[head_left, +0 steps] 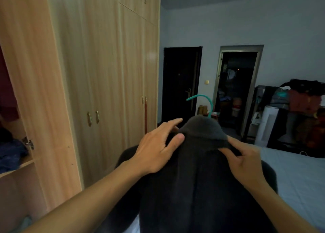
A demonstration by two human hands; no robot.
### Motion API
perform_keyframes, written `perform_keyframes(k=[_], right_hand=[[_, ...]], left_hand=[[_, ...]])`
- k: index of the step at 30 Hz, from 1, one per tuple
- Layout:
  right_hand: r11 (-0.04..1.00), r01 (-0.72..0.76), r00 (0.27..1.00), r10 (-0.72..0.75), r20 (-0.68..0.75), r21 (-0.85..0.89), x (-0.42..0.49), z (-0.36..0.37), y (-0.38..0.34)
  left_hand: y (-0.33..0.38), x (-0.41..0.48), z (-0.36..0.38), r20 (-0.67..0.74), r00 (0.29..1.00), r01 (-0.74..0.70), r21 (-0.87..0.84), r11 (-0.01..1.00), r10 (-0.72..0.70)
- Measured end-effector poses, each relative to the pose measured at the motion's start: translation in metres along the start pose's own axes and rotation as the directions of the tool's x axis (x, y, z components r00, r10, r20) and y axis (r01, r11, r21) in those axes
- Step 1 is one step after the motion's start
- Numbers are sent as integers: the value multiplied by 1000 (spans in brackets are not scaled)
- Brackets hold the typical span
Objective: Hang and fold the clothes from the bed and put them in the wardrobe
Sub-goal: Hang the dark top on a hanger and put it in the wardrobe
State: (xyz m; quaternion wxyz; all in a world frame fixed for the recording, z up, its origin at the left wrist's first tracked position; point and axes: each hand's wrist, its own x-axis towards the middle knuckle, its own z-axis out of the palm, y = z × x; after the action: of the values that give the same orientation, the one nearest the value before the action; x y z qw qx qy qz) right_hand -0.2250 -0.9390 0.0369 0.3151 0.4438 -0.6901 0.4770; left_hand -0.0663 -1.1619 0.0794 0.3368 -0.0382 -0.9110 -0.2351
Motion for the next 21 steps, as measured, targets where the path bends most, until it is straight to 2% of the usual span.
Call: perform_keyframes(k=[2,4,7,12,16,18,21], right_hand=[[1000,-21,1000,21,0,-14,0,4,-2],[999,-33,999,33,4,-15,0,8,-3],[1000,-14,999,14,38,1,2,14,-14],[1000,5,998,-7,67,27,17,35,-42],[997,65,996,-67,67,34,41,58,-82],[992,115,992,-118,48,60,52,73,-111],[978,166,985,-171,30,126,65,99,-153]], left_hand=[[-5,-2,1,42,998,-50,59,997,48],[-10,-3,-3,66,994,-90,45,995,87],[-18,-8,-11,45,992,-117,46,992,115],[-22,-29,-35,-138,976,-134,221,966,167],[-24,-43,-77,-277,938,-73,431,899,209],[-26,-54,-104,-343,917,-22,464,886,203],[-34,-79,-145,-405,898,6,405,915,173]])
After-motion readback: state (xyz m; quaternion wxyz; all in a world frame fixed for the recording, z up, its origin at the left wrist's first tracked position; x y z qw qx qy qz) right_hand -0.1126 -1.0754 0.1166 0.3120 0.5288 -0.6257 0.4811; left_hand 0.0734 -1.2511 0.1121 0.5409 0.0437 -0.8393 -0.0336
